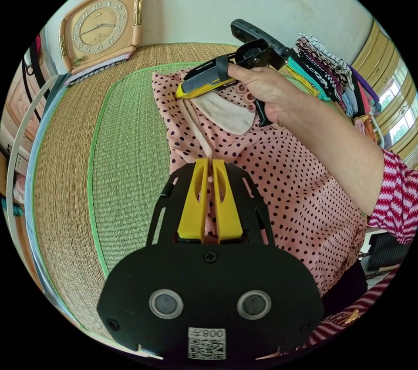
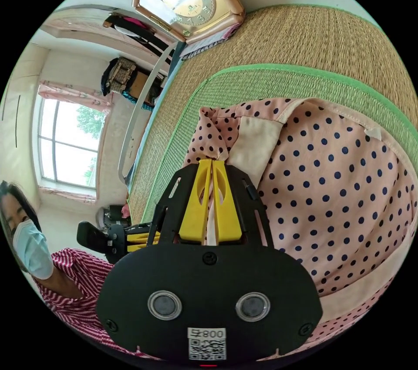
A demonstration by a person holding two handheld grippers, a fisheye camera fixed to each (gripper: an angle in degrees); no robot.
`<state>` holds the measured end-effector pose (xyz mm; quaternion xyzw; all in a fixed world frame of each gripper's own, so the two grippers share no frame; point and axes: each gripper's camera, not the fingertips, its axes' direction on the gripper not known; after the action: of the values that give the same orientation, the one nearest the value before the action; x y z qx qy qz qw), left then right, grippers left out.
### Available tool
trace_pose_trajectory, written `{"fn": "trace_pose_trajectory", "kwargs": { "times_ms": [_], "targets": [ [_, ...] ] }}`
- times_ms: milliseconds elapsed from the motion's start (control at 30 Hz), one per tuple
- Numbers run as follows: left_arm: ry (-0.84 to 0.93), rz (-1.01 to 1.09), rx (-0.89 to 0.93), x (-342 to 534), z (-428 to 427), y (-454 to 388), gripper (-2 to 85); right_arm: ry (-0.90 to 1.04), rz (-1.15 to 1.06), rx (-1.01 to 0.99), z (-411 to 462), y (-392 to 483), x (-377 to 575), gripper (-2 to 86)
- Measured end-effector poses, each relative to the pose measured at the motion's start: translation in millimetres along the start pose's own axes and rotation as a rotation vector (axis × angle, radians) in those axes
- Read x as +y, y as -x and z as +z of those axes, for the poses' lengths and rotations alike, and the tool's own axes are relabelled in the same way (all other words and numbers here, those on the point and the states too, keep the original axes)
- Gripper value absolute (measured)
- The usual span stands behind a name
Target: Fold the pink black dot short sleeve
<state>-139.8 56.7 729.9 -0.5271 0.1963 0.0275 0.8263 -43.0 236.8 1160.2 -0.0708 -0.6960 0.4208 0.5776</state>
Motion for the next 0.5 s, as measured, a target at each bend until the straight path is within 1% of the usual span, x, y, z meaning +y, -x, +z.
{"fn": "trace_pose_trajectory", "kwargs": {
  "times_ms": [133,200,400,500],
  "targets": [
    [0.009,-0.016,0.037,-3,-7,7,5.6,-0.073,0.002,-0.023,-40,28,22,0.0],
    [-0.019,-0.044,0.097,-1,-21,13,6.7,-0.111,0.004,-0.04,-62,41,39,0.1],
    [-0.089,-0.126,0.276,25,-63,30,7.1,-0.169,0.078,-0.057,-129,75,144,0.1],
    [-0.071,-0.17,0.279,45,-75,34,6.7,-0.155,0.156,-0.035,-146,88,210,0.1]
  ]
}}
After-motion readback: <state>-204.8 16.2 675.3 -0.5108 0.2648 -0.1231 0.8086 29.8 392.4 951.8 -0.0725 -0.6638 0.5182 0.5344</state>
